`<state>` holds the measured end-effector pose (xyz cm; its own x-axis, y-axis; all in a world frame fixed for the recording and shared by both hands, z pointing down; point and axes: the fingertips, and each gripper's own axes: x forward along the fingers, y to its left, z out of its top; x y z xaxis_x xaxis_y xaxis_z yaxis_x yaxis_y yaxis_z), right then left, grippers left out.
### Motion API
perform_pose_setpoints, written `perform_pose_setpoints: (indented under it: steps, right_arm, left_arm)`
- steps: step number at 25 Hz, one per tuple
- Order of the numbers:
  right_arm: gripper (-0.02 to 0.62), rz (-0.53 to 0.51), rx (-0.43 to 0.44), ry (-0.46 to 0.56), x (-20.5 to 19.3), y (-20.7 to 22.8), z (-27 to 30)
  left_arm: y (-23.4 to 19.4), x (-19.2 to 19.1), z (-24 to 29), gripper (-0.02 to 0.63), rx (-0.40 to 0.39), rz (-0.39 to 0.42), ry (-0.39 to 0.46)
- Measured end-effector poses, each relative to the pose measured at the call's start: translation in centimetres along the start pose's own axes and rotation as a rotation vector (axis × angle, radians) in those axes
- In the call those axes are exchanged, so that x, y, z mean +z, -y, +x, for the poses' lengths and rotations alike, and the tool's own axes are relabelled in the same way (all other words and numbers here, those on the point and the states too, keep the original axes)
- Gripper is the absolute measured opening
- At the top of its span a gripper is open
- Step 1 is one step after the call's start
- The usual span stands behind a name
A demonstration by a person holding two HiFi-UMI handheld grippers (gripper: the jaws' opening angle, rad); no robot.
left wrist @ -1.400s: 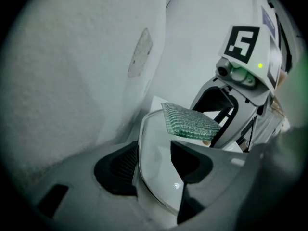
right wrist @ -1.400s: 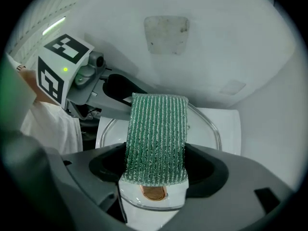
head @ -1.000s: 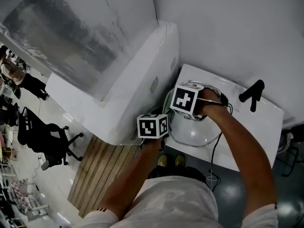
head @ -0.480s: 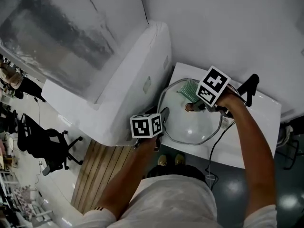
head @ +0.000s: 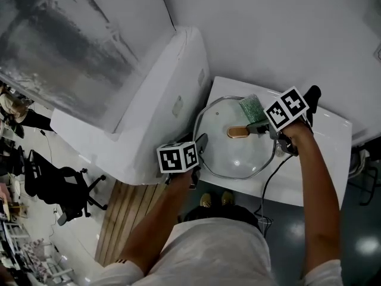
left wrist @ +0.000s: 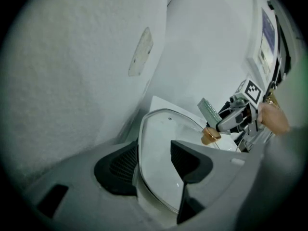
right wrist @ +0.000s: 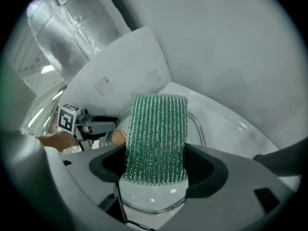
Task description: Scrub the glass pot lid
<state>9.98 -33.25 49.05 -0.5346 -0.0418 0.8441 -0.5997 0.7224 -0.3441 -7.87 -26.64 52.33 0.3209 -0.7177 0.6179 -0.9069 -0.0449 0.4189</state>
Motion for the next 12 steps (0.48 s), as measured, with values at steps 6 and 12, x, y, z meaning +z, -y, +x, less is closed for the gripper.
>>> perform_pose_setpoints:
  steps: [6,12]
  right_arm:
    - [0.348,0.155,-0.002,0.121,-1.1,1.7,-0.6]
    - [0.348,0.213,-0.052,0.141,-2.9,3.2,-0.2]
  left_arm:
    - [0.2,0.1,0.0,0.227,-0.001,0.007,0.003]
    - [0.1,0.1,0.0,0.227,-0.001,0.007,0.008]
